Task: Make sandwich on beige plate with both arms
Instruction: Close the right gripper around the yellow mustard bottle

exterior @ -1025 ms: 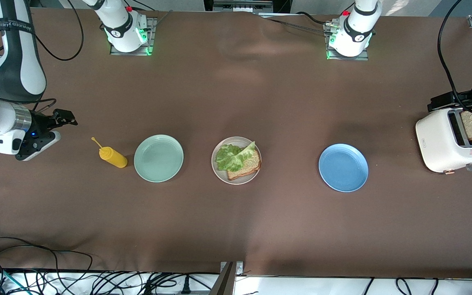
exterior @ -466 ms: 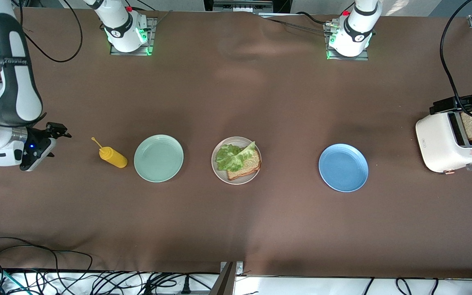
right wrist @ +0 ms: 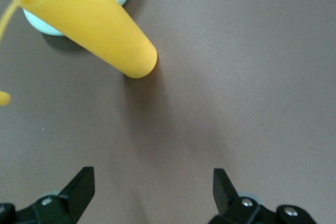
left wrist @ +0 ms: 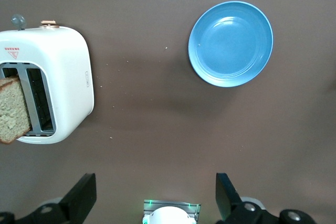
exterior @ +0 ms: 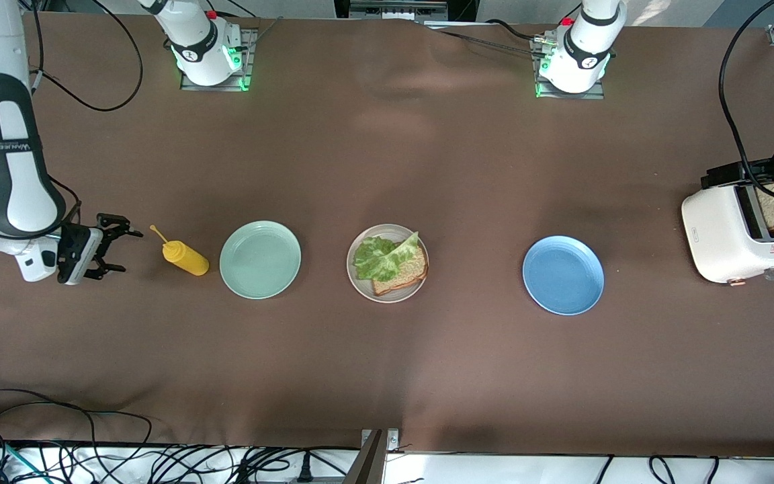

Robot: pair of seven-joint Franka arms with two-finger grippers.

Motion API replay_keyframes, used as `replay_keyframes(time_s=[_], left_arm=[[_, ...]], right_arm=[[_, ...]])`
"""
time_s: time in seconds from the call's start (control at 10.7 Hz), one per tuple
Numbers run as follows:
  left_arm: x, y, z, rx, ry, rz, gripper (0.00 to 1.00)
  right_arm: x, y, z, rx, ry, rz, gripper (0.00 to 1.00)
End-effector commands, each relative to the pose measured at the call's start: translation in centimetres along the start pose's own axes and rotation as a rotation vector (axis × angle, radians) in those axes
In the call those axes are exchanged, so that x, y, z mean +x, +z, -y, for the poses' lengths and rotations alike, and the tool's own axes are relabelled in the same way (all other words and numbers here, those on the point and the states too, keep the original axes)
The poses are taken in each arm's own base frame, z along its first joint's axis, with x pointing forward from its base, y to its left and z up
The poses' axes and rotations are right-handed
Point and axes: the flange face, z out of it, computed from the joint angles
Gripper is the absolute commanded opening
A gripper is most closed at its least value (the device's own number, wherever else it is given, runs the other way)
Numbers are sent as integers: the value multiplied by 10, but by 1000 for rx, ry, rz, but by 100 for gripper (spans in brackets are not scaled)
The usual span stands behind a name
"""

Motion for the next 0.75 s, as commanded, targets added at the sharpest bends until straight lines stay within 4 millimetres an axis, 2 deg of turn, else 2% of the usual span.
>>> replay_keyframes(time_s=[0.0,0.09,0.28,0.47,0.56,0.65], left_arm=[[-5,-6,1,16,5,-3,100],[-5,-10,2,9,6,-12,100],[-2,-2,-4,11,13,4,100],[-4,0,0,14,13,26,100],[-6,4,2,13,6,49,100],[-5,4,1,10,5,49,100]], right_arm=[[-5,19,-2,36,-104,-166,100],[-6,29,2,76,-137,-247,100],[-2,43,8,119,-214,-394,100],[-7,51,13,164,-265,-462,100],[-6,56,13,170,-305,-489,100],[0,53,11,146,-364,-521,100]])
